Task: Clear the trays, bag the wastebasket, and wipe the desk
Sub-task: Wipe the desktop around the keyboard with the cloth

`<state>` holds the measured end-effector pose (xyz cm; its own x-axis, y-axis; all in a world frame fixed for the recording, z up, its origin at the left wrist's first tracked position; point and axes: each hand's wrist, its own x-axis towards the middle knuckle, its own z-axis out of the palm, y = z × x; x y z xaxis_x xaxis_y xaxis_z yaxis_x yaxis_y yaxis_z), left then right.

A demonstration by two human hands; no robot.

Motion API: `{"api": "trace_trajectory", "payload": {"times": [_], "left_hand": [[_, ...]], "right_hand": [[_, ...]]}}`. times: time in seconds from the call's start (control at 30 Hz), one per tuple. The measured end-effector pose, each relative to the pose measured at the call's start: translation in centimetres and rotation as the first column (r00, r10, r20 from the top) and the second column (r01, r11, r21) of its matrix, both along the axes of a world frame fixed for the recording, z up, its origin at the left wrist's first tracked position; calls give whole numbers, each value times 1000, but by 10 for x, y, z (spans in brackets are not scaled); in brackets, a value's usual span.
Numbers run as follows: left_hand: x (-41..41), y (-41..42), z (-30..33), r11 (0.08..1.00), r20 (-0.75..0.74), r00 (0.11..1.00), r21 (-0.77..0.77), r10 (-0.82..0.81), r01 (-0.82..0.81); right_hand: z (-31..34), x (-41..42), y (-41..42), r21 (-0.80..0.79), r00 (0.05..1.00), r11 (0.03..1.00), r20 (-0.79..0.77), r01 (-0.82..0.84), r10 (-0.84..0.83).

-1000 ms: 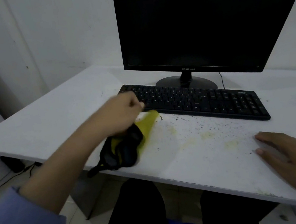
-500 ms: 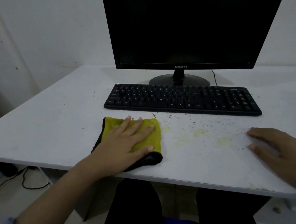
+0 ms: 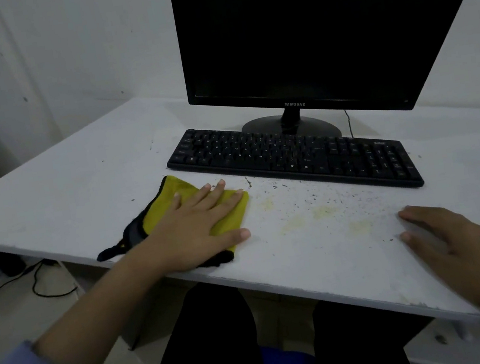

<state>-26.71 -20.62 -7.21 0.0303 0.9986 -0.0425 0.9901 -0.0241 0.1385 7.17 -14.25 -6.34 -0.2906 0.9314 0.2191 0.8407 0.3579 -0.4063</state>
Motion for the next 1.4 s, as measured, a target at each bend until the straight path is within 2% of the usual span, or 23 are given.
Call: {"api": "trace_trajectory", "payload": {"times": [0.17,0.33,0.4,0.67,0.83,0.9,0.97,1.0,1.03,1.07,1.13,1.17,1.27,1.33,1.4], "left_hand": [[-10,-24,-5,999,42,999,29,26,-27],[-22,-11,-2,975,64,974,31,219,-222],[-19,6,2,970,53,970,27,238,-240],[1,17,3,989,42,988,16,148,-149],[20,-13,-5,998,49,999,58,10,-13],[18,-20,-2,998,141,989,46,-42,36],[10,-23,9,997,410,911,77,-38,7],[3,-23,15,987,547,837,139,-13,-75],[-5,-23,18,948,621,784,248,3,-200],[-15,-24,21,862,612,790,388,24,-326],[-40,-26,21,677,494,855,576,156,-457],[-52,-27,18,647,456,862,593,221,-479],[-84,-29,2,694,425,860,528,284,-490],[-93,-31,-2,721,465,844,485,267,-496],[-94,-31,-3,758,510,820,419,259,-500]], "right_hand": [[0,1,-1,5,1000,1000,14,-7,7],[0,0,-1,17,1000,1000,14,-12,12],[-1,0,0,28,1000,1000,23,-11,10],[0,-1,1,35,1000,999,3,-10,9],[-1,1,3,30,999,999,25,-26,25],[-3,3,3,22,999,1000,44,-16,15],[-1,-2,2,89,996,996,93,-22,14],[1,-8,0,158,994,986,107,-47,30],[6,-21,-3,220,994,972,82,-83,66],[12,-40,-10,248,992,961,23,-124,122],[23,-87,-26,192,944,938,-109,-287,311],[28,-114,-34,152,901,904,-117,-400,419],[29,-185,-44,18,778,777,11,-629,629],[22,-217,-46,-96,760,770,128,-630,638],[10,-236,-47,-211,772,809,244,-548,587]]}}
